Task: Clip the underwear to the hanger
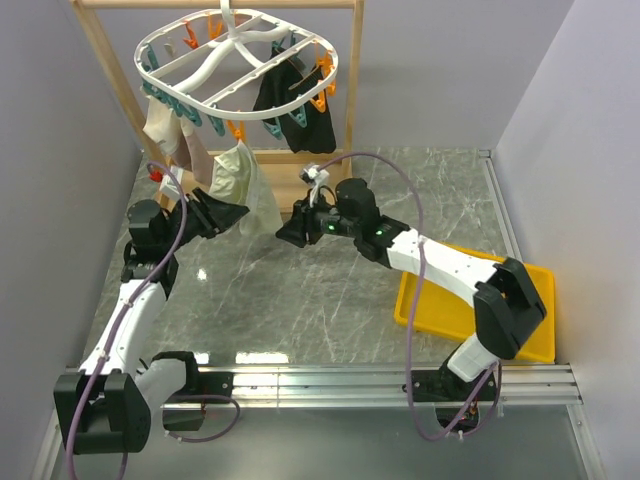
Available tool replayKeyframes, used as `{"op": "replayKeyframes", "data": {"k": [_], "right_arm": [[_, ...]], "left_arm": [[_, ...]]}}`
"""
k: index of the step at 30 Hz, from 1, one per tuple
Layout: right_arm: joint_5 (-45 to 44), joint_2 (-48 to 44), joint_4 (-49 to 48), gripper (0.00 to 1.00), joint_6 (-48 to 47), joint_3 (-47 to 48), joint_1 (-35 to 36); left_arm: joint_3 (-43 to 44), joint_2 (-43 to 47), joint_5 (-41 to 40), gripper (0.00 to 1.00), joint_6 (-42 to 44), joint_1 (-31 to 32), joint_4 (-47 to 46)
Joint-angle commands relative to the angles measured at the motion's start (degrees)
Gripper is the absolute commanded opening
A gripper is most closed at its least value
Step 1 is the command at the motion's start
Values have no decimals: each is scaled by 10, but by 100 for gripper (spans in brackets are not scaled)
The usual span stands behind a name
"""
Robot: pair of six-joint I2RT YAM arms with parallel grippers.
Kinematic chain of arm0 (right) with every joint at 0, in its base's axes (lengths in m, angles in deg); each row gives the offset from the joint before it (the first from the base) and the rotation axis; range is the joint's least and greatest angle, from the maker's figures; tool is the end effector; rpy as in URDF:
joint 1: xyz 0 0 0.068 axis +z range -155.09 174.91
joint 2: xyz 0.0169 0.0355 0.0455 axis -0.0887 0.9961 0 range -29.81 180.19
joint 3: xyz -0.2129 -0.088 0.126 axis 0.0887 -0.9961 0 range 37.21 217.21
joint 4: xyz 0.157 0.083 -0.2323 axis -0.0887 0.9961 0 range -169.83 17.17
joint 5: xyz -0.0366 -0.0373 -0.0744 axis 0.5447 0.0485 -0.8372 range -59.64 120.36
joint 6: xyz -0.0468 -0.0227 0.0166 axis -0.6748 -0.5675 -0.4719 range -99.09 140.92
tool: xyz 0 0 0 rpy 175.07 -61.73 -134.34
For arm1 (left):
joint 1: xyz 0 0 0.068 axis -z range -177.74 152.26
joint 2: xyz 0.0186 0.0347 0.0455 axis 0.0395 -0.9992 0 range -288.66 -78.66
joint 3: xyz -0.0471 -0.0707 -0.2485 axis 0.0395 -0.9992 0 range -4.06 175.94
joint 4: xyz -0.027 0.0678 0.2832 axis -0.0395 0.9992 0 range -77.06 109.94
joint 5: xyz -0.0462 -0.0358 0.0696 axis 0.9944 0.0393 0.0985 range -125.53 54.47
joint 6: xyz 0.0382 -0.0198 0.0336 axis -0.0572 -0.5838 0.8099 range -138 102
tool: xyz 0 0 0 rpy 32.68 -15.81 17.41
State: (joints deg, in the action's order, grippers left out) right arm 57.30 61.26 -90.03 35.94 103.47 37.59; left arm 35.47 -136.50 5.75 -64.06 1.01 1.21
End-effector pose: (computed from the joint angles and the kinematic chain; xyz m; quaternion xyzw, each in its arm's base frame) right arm 0.2867 0.2869 0.2780 -0.3222 0.7132 0.4484 0.4319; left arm 0.2689 -0.0183 0.2861 -0.0656 0.7340 -0.4806 0.4754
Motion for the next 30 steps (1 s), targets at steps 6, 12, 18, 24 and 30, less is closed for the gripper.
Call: {"op": "replayKeyframes", "data": {"k": [6, 12, 18, 24, 30], "right_arm": [[8, -120, -32, 57, -2, -47, -32], [-8, -174, -44, 62, 11, -58, -79], [-6, -160, -48, 61, 15, 3, -139], [-8, -123, -57, 58, 18, 71, -186], [-18, -95, -62, 58, 34, 122, -219]], "left_arm": [[27, 74, 59, 57, 87, -6, -9], [68, 92, 73, 58, 184, 8, 2], [109, 83, 0, 59, 312, 109, -11], [122, 37, -172, 58, 423, 254, -69], [157, -52, -352, 56, 511, 390, -179]]}}
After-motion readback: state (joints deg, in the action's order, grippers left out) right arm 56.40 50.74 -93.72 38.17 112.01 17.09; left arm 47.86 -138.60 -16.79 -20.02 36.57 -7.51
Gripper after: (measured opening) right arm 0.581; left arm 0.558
